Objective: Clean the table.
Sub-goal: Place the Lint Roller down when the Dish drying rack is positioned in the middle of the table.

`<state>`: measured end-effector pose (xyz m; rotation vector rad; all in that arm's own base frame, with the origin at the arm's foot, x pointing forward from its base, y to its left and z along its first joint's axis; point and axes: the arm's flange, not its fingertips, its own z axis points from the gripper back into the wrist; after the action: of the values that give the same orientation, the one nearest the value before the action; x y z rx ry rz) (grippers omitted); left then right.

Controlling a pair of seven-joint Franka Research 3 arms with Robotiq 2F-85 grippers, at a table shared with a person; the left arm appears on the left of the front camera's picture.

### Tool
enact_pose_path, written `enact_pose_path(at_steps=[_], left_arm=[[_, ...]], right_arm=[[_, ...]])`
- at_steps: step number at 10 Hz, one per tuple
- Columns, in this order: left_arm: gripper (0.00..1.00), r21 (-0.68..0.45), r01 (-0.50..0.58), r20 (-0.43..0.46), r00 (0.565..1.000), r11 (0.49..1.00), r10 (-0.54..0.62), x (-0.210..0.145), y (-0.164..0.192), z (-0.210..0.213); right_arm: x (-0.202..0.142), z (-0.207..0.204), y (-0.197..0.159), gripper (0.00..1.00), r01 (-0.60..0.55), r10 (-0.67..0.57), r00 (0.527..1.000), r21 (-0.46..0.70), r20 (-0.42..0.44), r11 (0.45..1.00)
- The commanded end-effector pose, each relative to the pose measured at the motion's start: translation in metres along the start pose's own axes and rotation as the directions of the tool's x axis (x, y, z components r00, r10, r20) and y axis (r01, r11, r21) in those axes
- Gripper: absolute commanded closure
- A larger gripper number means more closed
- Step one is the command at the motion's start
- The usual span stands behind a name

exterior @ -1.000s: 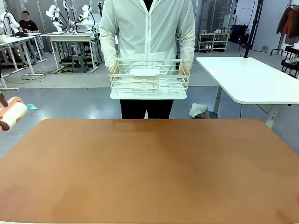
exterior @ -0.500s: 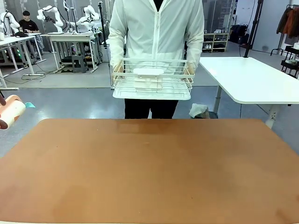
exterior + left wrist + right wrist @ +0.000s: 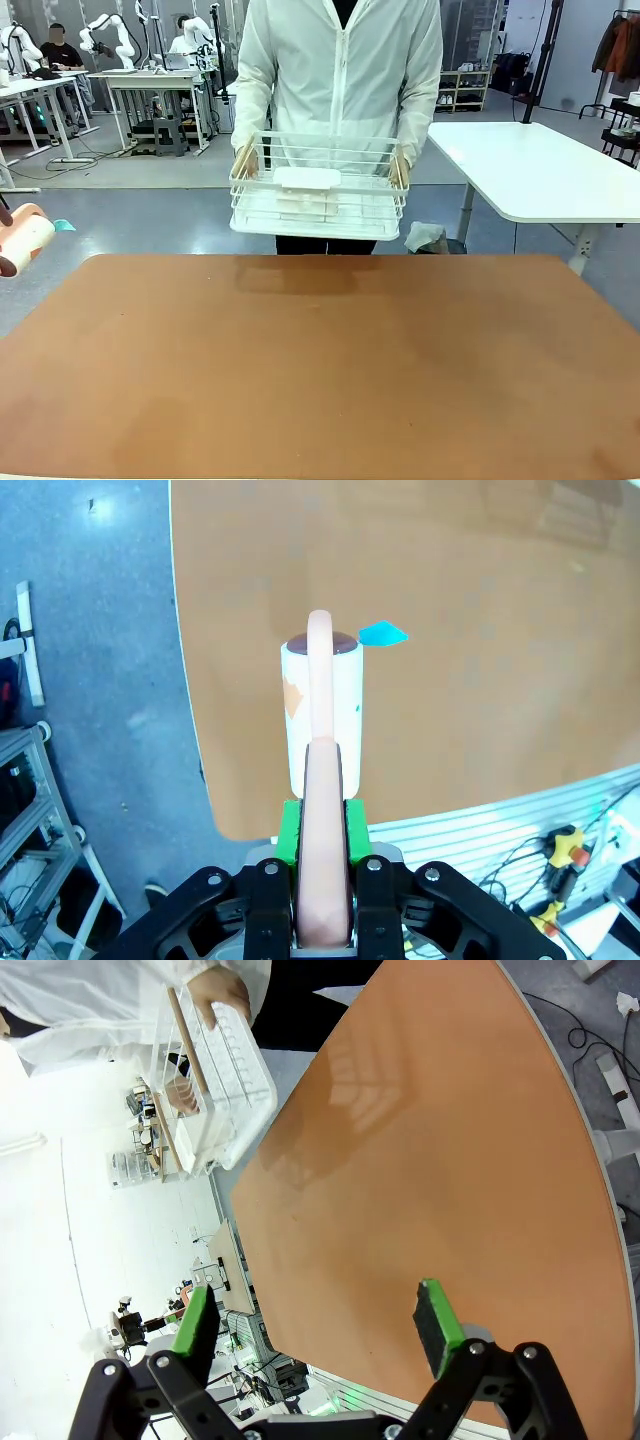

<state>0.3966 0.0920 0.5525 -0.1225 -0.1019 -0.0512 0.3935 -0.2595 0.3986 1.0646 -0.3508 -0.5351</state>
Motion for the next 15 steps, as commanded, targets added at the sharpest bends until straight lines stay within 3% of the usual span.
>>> enact_pose_path(at_steps=[1, 15], left_arm=[[0.79, 0.011, 0.013, -0.013, 1.0, 1.0, -0.013, -0.0028, 0.0025, 0.0062], [0.79, 0.011, 0.013, -0.013, 1.0, 1.0, -0.013, -0.0028, 0.0025, 0.0062]], right_arm=[[-0.0015, 0.0013, 0.0022, 0.0, -0.008, 0.008, 1.0, 0.008, -0.004, 1.0], [-0.0015, 0.0013, 0.0022, 0.0, -0.008, 0.008, 1.0, 0.008, -0.004, 1.0]])
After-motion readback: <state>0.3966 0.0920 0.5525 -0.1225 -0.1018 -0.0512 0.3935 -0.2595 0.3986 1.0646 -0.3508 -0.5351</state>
